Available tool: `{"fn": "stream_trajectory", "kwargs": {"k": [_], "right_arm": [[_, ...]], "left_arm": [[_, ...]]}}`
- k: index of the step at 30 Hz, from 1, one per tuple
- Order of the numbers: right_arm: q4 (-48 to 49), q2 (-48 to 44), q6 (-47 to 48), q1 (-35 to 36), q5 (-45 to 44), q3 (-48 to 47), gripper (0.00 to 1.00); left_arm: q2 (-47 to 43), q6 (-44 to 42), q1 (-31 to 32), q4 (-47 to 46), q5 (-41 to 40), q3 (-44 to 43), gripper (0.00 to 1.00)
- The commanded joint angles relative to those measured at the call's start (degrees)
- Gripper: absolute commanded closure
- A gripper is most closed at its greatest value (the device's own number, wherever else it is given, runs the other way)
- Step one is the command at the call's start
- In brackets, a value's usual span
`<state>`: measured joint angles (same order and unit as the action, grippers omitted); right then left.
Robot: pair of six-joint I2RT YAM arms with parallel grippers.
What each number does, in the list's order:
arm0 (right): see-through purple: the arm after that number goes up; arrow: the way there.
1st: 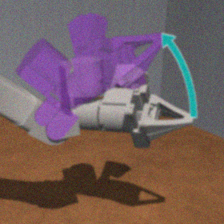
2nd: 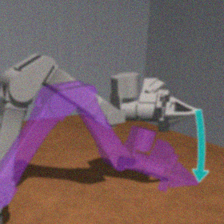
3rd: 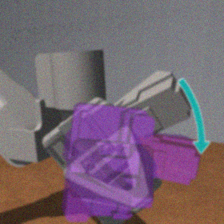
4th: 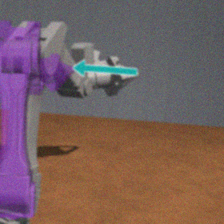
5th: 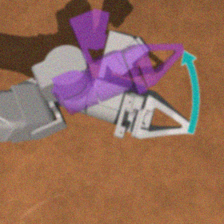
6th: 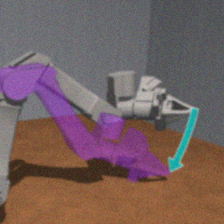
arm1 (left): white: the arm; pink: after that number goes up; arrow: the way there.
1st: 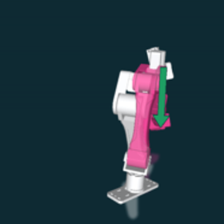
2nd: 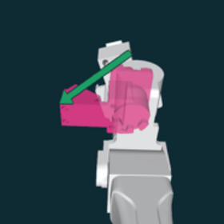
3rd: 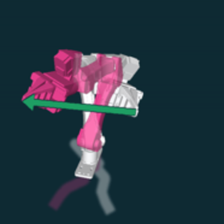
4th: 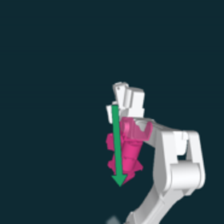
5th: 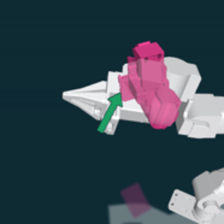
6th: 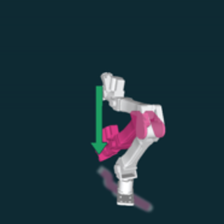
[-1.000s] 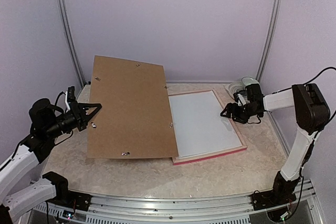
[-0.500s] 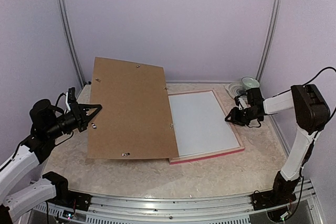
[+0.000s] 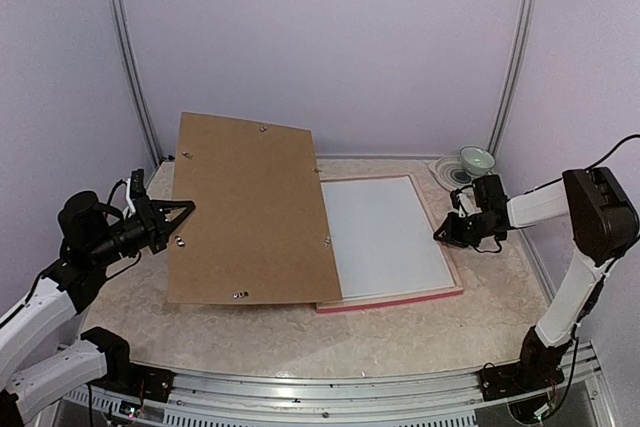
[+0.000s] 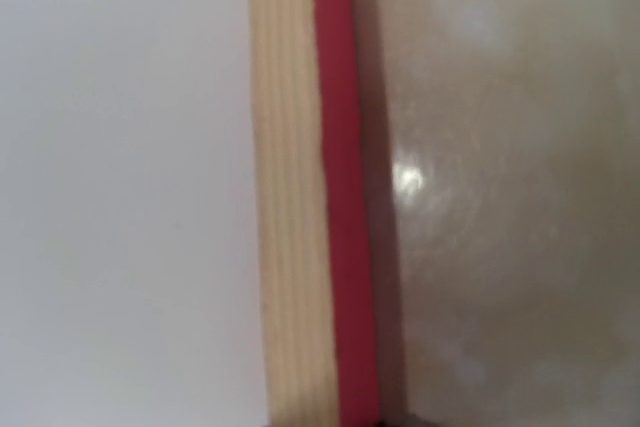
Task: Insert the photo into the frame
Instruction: Move the frame body to the center of the board.
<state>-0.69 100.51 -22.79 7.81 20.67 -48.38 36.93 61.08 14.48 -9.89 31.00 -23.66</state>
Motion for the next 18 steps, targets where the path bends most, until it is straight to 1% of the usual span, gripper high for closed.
{"fn": "stream_trajectory", "kwargs": {"k": [1,12,18], "right_arm": [[-0.8,-3.5,-2.0,1.9,-0.6,2.2,0.85],[0.1,-13.4,-8.0,9.1,-4.8,10.9,0.86],[0.5,-20.1,-15.2,13.6,-7.8,16.9,0.85]], "left_arm": [[-0.6,0.6,-0.3,-6.7,-0.1,-0.3,1.00],[-0.4,0.4,-0.3,-7.8,-1.4,0.4,1.00],[0.1,0.7,-0.2,-8.9,-1.4,0.9,1.00]]}}
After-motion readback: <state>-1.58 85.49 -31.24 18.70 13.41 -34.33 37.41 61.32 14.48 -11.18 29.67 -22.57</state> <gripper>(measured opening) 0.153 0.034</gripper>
